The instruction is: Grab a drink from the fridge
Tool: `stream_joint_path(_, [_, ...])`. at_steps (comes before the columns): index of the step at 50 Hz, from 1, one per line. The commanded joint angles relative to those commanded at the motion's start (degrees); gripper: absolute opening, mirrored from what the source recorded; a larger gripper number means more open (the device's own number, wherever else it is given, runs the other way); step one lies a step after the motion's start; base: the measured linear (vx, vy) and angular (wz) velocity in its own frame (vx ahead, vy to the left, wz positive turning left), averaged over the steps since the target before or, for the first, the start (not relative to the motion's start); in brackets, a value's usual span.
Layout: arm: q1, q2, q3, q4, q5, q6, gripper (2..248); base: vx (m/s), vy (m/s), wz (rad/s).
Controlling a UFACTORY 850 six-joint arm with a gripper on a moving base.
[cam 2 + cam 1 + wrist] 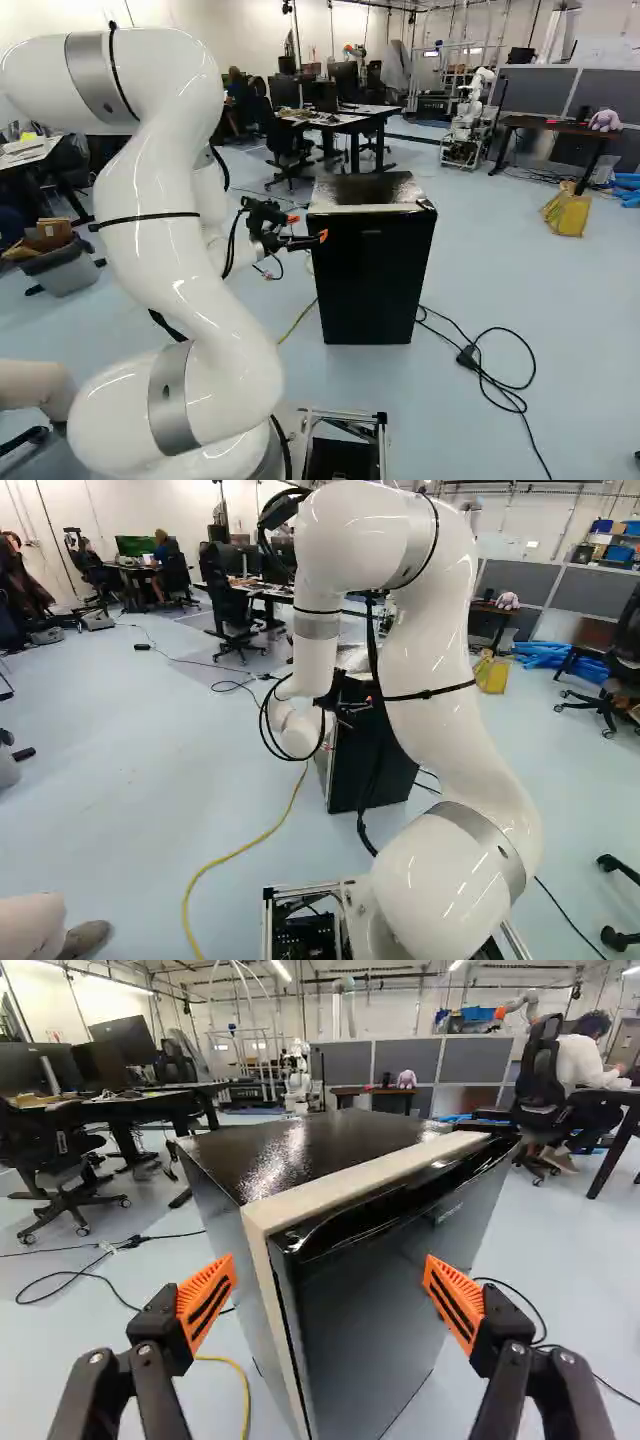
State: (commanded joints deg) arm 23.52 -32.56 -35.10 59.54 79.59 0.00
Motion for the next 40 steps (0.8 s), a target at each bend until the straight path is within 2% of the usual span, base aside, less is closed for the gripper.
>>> stream_joint_path(40, [-0.32, -0.78, -1.31, 3.31, -0.02, 0.00, 247, 0.000, 0.000, 0.000])
